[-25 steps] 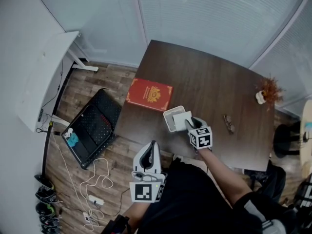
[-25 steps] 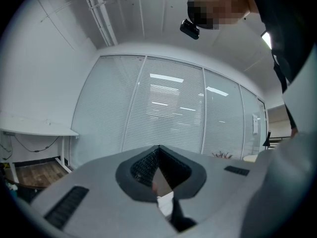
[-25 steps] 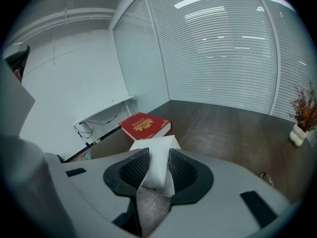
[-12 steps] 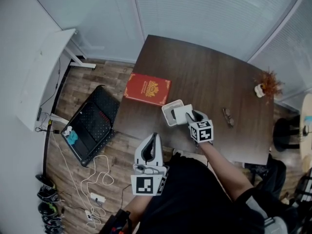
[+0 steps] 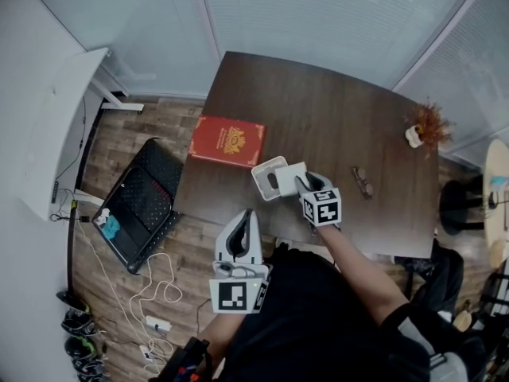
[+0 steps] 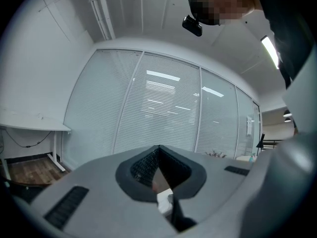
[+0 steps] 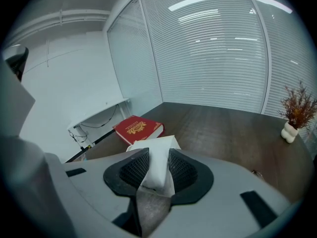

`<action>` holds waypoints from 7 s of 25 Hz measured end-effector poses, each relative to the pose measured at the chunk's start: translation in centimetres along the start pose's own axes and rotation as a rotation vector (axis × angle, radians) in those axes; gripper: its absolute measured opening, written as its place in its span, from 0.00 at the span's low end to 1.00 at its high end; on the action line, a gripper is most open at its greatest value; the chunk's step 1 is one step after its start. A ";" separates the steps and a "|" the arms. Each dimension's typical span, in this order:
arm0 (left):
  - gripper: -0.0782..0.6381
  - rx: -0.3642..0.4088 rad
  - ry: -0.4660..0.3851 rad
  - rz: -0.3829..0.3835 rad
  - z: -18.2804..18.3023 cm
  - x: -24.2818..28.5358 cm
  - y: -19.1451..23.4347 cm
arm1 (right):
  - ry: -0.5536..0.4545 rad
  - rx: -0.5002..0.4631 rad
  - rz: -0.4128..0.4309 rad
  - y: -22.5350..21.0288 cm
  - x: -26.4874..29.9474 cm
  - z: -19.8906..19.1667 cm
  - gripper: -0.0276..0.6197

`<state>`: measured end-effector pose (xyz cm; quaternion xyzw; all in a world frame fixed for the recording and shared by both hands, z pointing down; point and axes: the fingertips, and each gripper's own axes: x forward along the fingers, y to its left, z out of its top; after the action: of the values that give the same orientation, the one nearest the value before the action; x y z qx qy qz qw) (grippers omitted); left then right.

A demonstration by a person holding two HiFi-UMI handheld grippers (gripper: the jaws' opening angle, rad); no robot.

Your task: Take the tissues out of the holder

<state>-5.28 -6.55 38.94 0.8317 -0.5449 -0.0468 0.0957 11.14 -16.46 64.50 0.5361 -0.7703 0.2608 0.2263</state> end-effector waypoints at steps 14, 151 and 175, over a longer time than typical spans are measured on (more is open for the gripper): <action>0.10 -0.003 0.017 -0.044 -0.8 1.6 -2.0 | -0.007 0.052 -0.034 -2.6 -1.1 -0.1 0.25; 0.10 -0.077 0.128 -0.483 -1.2 -3.1 -6.4 | -0.096 0.384 -0.392 -4.5 -19.9 -13.0 0.29; 0.10 -0.137 0.107 -0.516 -1.0 -9.3 -1.7 | -0.341 0.185 -0.326 12.4 -23.5 -1.1 0.29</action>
<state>-7.29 2.71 39.30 0.9360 -0.3046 -0.0624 0.1652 7.08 4.44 48.57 0.7080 -0.6734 0.1962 0.0821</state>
